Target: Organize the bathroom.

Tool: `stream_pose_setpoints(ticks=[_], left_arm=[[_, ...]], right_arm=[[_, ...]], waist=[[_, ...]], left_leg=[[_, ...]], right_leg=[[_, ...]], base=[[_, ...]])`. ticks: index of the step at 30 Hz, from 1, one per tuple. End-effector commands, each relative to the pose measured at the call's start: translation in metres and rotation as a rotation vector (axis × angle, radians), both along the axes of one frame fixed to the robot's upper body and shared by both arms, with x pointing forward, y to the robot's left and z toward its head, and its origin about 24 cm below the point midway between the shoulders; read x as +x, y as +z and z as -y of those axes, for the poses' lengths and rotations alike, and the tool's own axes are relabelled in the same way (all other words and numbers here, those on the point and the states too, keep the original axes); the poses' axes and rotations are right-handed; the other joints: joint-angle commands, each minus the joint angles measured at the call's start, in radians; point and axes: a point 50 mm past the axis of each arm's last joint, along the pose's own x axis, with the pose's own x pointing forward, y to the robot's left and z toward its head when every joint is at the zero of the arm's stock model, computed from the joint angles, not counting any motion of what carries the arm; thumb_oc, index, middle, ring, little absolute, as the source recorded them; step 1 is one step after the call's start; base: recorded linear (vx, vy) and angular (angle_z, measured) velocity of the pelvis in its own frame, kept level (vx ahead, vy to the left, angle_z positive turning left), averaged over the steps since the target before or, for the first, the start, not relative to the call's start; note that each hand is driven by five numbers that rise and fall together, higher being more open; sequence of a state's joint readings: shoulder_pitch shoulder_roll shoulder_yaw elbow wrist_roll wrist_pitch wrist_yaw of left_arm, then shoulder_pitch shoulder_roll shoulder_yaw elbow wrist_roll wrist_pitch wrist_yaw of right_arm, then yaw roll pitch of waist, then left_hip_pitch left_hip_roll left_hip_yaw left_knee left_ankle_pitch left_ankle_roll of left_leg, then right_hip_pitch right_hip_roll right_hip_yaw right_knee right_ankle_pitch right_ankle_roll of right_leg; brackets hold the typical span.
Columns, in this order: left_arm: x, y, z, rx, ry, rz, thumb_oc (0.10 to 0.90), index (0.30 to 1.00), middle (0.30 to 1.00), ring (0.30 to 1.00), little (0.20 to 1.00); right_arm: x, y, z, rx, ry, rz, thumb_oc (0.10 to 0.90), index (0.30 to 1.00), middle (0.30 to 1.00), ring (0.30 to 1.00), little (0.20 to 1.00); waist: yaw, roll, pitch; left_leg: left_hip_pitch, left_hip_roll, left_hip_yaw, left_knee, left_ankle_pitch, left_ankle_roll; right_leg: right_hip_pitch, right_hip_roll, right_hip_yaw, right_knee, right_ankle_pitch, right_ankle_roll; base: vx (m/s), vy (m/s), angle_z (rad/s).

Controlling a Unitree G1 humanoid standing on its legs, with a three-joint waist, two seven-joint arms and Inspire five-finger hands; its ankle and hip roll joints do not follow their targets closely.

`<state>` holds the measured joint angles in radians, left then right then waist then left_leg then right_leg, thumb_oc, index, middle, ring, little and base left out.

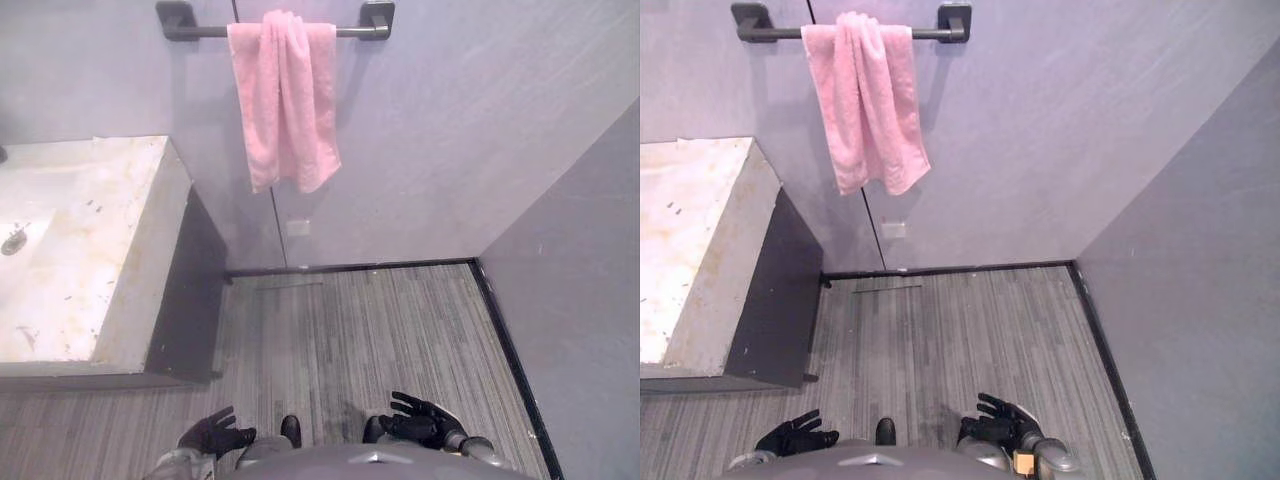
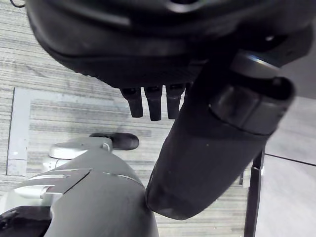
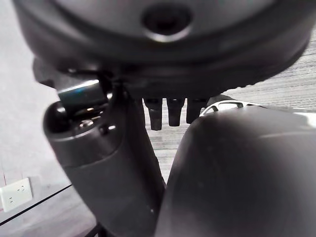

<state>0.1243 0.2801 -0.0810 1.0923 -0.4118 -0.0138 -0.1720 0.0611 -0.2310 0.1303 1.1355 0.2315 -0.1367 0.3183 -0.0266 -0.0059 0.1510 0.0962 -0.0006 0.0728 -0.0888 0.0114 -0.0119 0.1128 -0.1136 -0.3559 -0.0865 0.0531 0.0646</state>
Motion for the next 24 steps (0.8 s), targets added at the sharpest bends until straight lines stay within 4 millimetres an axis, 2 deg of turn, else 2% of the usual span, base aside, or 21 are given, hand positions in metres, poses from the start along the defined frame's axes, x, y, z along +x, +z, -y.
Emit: stream_pose_setpoints(ticks=[1,5,12,14,16,18,19,20,21,23,24], left_arm=[[0.009,-0.004,0.015,-0.034,-0.084,-0.02,0.8,0.9,0.9,0.9,0.9],[0.009,-0.004,0.013,0.005,-0.071,-0.02,0.8,0.9,0.9,0.9,0.9],[0.013,-0.001,0.003,0.081,0.064,0.013,0.8,0.9,0.9,0.9,0.9],[0.018,0.002,-0.003,0.099,0.177,0.053,0.8,0.9,0.9,0.9,0.9],[0.029,0.009,-0.011,0.108,0.309,0.139,0.8,0.9,0.9,0.9,0.9],[0.041,0.017,-0.018,0.1,0.389,0.219,0.8,0.9,0.9,0.9,0.9],[0.041,0.017,-0.018,0.1,0.389,0.219,0.8,0.9,0.9,0.9,0.9],[0.05,0.024,-0.024,0.099,0.417,0.276,0.8,0.9,0.9,0.9,0.9],[0.071,0.042,-0.034,0.128,0.435,0.401,0.8,0.9,0.9,0.9,0.9],[0.094,0.067,-0.044,0.173,0.385,0.564,0.8,0.9,0.9,0.9,0.9],[0.11,0.087,-0.047,0.197,0.356,0.67,0.8,0.9,0.9,0.9,0.9]], right_arm=[[0.01,0.005,0.018,-0.039,0.037,0.007,0.8,0.9,0.9,0.9,0.9],[0.01,0.005,0.018,-0.043,0.031,0.007,0.8,0.9,0.9,0.9,0.9],[0.01,0.006,0.02,-0.045,0.011,0.029,0.8,0.9,0.9,0.9,0.9],[0.015,0.01,0.022,-0.042,-0.01,0.081,0.8,0.9,0.9,0.9,0.9],[0.031,0.019,0.022,-0.041,-0.017,0.176,0.8,0.9,0.9,0.9,0.9],[0.047,0.029,0.023,-0.045,-0.022,0.264,0.8,0.9,0.9,0.9,0.9],[0.047,0.029,0.023,-0.045,-0.022,0.264,0.8,0.9,0.9,0.9,0.9],[0.059,0.038,0.023,-0.048,-0.026,0.322,0.8,0.9,0.9,0.9,0.9],[0.082,0.058,0.023,-0.075,-0.009,0.46,0.8,0.9,0.9,0.9,0.9],[0.104,0.086,0.018,-0.102,0.008,0.622,0.8,0.9,0.9,0.9,0.9],[0.116,0.106,0.014,-0.12,0.018,0.741,0.8,0.9,0.9,0.9,0.9]], waist=[[0.018,0.037,-0.03],[0.018,0.029,-0.03],[0.016,0.018,-0.026],[0.016,0.015,-0.023],[0.014,0.014,-0.019],[0.013,0.013,-0.016],[0.013,0.013,-0.016],[0.01,0.013,-0.015],[0.005,0.013,-0.011],[-0.002,0.014,-0.005],[-0.007,0.013,-0.003]], left_leg=[[0.022,0.021,0.105,0.02,-0.074,-0.059],[0.022,0.024,0.107,0.022,-0.073,-0.06],[0.017,0.03,0.104,0.027,-0.067,-0.063],[0.017,0.032,0.101,0.029,-0.066,-0.064],[0.019,0.034,0.098,0.028,-0.063,-0.065],[0.02,0.037,0.097,0.028,-0.062,-0.066],[0.02,0.037,0.097,0.028,-0.062,-0.066],[0.02,0.039,0.098,0.03,-0.06,-0.066],[0.017,0.042,0.098,0.037,-0.058,-0.066],[0.011,0.043,0.097,0.052,-0.058,-0.065],[0.001,0.042,0.094,0.071,-0.06,-0.064]], right_leg=[[0.002,0.022,-0.037,0.085,-0.144,0.089],[0.006,0.026,-0.038,0.075,-0.138,0.089],[0.004,0.032,-0.029,0.067,-0.131,0.087],[0.004,0.035,-0.024,0.065,-0.129,0.086],[0.005,0.037,-0.022,0.062,-0.127,0.085],[0.006,0.039,-0.019,0.059,-0.126,0.082],[0.006,0.039,-0.019,0.059,-0.126,0.082],[0.005,0.039,-0.016,0.058,-0.125,0.081],[0.0,0.041,-0.01,0.059,-0.124,0.079],[-0.003,0.042,-0.003,0.06,-0.124,0.076],[-0.009,0.042,0.004,0.063,-0.125,0.072]], base=[[0.0,0.0,0.0],[0.0,0.0,0.0],[0.0,-0.012,-0.01],[0.01,-0.039,-0.02],[0.0,-0.017,0.01],[0.0,0.0,0.0],[0.0,0.0,0.0],[0.0,0.0,0.0],[-0.01,-0.033,0.02],[-0.01,-0.017,0.0],[0.0,0.0,0.0]])
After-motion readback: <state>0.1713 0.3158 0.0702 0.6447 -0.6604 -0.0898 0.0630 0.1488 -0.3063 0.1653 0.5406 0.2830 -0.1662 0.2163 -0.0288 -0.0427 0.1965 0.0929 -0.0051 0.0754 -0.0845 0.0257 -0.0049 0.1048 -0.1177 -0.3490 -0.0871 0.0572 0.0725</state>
